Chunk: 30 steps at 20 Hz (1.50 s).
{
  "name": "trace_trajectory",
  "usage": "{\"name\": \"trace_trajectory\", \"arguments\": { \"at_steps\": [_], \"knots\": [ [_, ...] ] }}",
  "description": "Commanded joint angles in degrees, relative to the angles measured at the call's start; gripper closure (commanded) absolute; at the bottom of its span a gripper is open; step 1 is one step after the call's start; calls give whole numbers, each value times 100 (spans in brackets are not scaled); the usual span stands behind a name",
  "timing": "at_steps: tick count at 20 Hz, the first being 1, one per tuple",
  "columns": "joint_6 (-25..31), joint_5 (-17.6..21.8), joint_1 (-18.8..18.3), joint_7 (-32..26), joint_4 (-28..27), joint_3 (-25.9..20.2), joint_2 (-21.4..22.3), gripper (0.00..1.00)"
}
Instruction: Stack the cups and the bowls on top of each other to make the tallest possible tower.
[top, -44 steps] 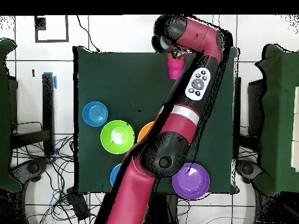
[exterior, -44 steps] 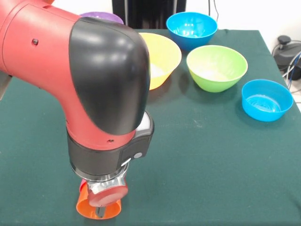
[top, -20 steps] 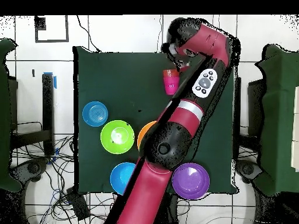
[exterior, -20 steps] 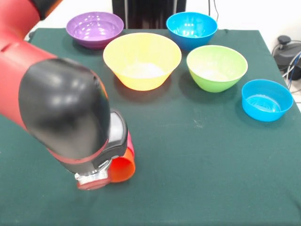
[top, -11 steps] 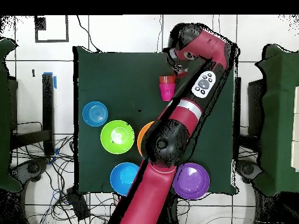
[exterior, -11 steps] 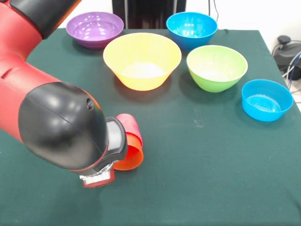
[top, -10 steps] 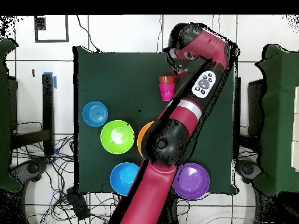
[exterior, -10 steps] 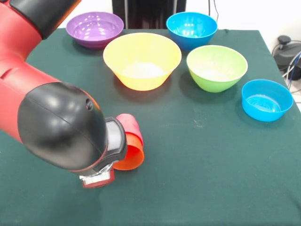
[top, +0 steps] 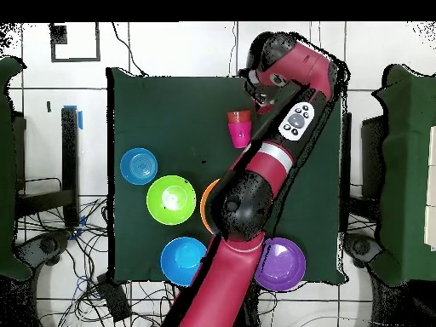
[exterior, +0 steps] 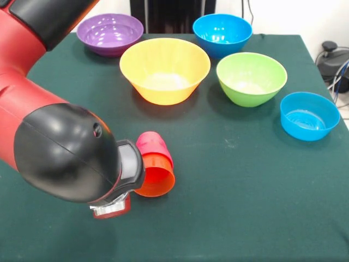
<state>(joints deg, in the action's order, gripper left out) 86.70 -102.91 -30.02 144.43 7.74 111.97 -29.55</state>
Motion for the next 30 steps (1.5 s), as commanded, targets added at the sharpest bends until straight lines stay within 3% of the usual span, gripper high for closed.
{"name": "trace_trajectory", "arguments": {
  "at_steps": [1,8,13,19,20,30],
  "knots": [
    [415,-102,-64,-932,-475,633,-87,100],
    [674,-364,-145,-1295,-509,978,-39,100],
    [423,-526,-148,-769,-449,976,-62,100],
    [187,-384,-86,-838,-398,916,26,100],
    [117,-376,-86,-872,-396,916,35,0],
    [-449,-192,70,-497,-267,614,7,0]
  ]
}}
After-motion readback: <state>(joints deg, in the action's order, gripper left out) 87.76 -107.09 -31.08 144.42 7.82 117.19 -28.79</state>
